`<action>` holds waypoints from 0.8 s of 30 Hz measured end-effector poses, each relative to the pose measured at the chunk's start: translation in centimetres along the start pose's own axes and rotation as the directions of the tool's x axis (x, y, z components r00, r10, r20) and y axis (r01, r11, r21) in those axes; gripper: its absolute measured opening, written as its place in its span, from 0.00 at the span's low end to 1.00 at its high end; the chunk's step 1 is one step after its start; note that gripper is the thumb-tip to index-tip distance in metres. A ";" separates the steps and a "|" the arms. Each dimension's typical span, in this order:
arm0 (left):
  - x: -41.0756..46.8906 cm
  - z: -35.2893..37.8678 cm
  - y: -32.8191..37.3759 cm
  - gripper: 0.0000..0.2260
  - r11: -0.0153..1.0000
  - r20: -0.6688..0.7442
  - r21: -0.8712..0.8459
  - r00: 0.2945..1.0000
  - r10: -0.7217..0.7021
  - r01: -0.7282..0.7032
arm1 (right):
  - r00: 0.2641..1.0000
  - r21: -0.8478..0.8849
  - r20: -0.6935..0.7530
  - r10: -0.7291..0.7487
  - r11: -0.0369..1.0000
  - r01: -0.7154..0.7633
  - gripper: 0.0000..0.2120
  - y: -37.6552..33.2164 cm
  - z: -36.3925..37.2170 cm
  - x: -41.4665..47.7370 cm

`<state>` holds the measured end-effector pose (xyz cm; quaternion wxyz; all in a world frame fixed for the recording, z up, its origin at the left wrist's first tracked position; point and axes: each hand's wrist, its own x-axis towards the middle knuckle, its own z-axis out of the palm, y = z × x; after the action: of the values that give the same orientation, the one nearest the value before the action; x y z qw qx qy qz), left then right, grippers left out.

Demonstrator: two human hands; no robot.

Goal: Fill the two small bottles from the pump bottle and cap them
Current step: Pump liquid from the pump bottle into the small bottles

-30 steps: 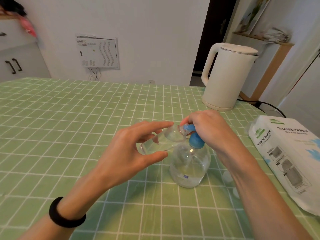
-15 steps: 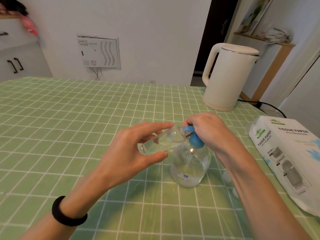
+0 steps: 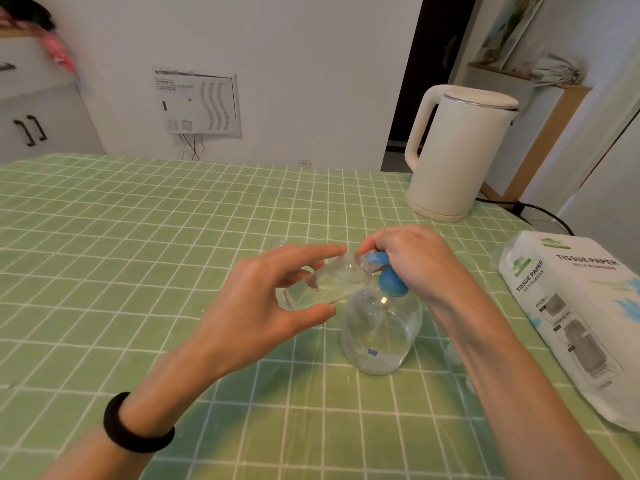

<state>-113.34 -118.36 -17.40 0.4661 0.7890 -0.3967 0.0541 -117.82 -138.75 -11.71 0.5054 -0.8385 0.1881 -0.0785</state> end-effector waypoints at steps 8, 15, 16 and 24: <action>0.1 -0.1 0.0 0.29 1.000 -0.001 -0.004 1.000 0.014 -0.014 | 0.998 0.043 -0.051 -0.031 0.999 0.033 0.17 0.0 -0.3 0.1; 0.0 0.0 0.0 0.29 1.000 0.002 0.014 1.000 0.006 -0.006 | 0.999 0.034 -0.043 0.003 0.999 -0.001 0.16 0.2 0.0 0.6; 0.0 0.0 0.1 0.29 1.000 0.004 0.021 1.000 0.002 -0.002 | 0.999 0.026 -0.035 0.005 1.000 -0.004 0.17 0.3 0.1 0.5; 0.1 -0.1 0.3 0.29 1.000 0.001 0.000 1.000 0.001 -0.001 | 0.998 0.049 -0.059 -0.019 0.999 0.022 0.15 0.4 -0.1 0.3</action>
<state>-113.41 -118.45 -17.10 0.4658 0.7889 -0.3973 0.0540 -117.63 -139.13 -12.02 0.5197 -0.8248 0.1922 -0.1127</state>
